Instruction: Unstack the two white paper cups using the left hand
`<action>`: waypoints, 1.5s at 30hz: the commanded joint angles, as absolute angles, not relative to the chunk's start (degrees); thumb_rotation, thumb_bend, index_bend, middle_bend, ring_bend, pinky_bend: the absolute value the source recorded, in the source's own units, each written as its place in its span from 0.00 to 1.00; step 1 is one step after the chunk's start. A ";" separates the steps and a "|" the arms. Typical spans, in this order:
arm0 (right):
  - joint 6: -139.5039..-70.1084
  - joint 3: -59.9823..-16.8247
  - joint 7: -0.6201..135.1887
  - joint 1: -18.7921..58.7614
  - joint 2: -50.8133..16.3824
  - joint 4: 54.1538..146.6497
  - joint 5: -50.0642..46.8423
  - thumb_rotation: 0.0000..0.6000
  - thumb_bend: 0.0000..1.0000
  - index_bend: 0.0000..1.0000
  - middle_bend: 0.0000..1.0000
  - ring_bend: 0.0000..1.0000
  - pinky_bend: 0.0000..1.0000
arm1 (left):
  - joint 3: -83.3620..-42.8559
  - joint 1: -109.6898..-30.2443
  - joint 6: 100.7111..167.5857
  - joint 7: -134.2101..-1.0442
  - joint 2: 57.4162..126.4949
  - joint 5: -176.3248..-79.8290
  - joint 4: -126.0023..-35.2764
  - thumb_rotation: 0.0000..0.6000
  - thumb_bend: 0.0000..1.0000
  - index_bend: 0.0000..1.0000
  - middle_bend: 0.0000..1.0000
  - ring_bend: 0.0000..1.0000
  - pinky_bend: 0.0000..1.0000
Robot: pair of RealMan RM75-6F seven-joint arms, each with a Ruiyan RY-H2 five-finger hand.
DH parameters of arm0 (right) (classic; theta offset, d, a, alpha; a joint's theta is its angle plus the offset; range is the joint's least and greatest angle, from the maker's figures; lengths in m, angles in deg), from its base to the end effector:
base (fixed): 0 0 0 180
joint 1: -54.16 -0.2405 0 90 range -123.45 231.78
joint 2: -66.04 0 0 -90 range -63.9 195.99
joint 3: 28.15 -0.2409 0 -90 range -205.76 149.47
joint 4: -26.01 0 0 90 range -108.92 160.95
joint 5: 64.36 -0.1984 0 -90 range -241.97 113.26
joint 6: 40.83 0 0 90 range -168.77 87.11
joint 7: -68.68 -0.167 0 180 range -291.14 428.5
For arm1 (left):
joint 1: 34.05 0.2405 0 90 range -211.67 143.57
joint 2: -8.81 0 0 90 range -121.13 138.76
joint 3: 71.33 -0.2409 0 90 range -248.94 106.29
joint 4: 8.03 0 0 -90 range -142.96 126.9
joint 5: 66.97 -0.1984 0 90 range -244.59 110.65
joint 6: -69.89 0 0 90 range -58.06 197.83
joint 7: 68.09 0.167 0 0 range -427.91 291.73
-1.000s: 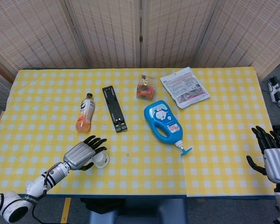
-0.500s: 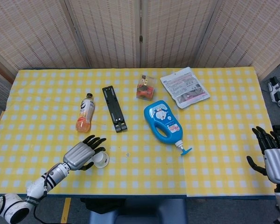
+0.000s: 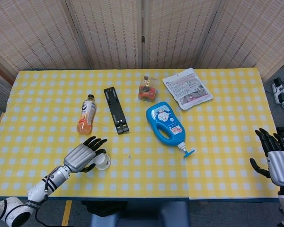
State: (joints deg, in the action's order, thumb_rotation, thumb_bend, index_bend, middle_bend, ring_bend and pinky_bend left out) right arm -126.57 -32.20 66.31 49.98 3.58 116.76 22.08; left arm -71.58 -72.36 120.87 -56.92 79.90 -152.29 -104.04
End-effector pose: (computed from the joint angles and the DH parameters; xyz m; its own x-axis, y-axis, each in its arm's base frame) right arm -0.2982 -0.2030 0.1792 0.4083 0.0288 0.9124 -0.9127 -0.0054 0.4086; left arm -0.1609 0.2902 0.0245 0.6355 0.3069 0.7085 0.7033 -0.6088 -0.3670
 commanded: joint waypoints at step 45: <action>-126.88 -32.58 66.44 50.12 4.01 117.46 21.81 1.00 0.35 0.07 0.10 0.16 0.09 | -69.49 -68.72 131.86 -62.68 70.66 -154.66 -109.32 1.00 0.47 0.37 0.12 0.09 0.07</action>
State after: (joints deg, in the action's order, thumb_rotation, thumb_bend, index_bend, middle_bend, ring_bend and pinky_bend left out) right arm -126.87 -32.57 66.44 50.11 4.00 117.46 21.80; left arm -69.91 -69.34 130.82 -62.00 71.67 -154.49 -108.46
